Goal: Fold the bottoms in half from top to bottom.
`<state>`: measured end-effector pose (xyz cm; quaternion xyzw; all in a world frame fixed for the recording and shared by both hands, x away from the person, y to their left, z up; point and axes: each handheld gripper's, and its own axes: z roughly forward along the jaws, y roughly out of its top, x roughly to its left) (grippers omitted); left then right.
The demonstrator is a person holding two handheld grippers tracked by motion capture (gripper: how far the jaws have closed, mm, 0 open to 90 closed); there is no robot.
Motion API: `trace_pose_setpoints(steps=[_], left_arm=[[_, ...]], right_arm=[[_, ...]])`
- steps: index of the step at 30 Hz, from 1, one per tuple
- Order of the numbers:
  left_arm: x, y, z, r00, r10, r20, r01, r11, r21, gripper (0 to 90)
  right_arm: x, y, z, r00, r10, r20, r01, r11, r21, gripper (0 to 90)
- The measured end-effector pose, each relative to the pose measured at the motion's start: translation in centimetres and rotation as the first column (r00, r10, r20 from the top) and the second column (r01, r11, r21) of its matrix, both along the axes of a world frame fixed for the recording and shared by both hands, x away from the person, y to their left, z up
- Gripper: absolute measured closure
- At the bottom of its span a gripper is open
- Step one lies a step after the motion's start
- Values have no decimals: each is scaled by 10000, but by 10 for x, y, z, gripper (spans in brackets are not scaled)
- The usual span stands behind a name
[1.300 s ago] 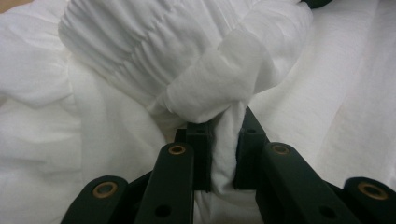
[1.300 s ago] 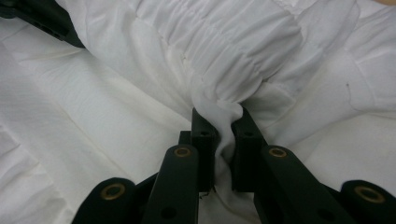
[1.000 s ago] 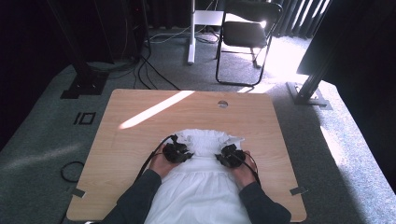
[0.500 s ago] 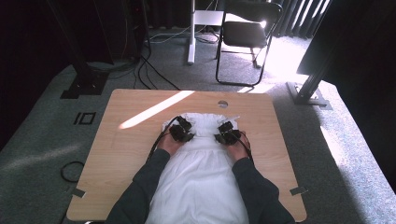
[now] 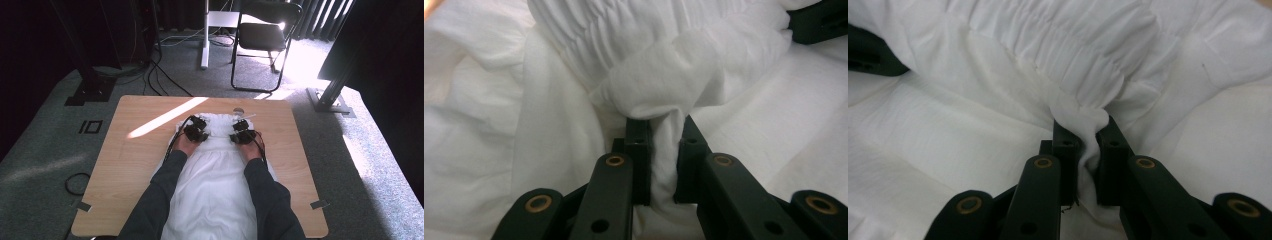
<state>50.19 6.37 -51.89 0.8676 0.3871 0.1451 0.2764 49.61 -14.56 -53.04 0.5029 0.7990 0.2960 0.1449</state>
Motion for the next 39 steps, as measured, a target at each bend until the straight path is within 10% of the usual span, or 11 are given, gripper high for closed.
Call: trace_pose_setpoints(steps=[9,16,21,23,27,33,36,39], left_arm=[[-31,15,49,9945,-427,961,572,9866,-1530,828],[-91,31,109,9702,-693,2323,1462,9316,-3327,825],[-137,45,117,9593,-925,2667,1955,8993,-3912,824],[-151,48,113,9580,-1083,2655,2082,8993,-3845,823],[-177,49,85,9645,-1219,2343,1942,9284,-3167,817],[-186,50,11,9908,-1279,449,1354,9501,-2809,816],[-181,46,-13,9919,-1267,17,1243,9704,-2073,815],[-170,44,-22,9898,-1421,-65,1386,9733,-1831,814]], right_arm=[[-26,-18,38,9919,358,1217,-467,9950,879,829],[-76,-33,101,9507,872,2977,-1370,9790,1507,829],[-122,-37,128,9108,1485,3853,-2182,9653,1437,828],[-131,-37,129,9036,1669,3944,-2367,9622,1349,828],[-166,-32,108,9028,2393,3574,-2901,9523,950,827],[-181,-26,47,9393,2775,2019,-3005,9492,936,824],[-180,-20,15,9538,2804,1081,-2902,9527,898,823],[-174,-14,-4,9609,2700,613,-2734,9602,571,822]])
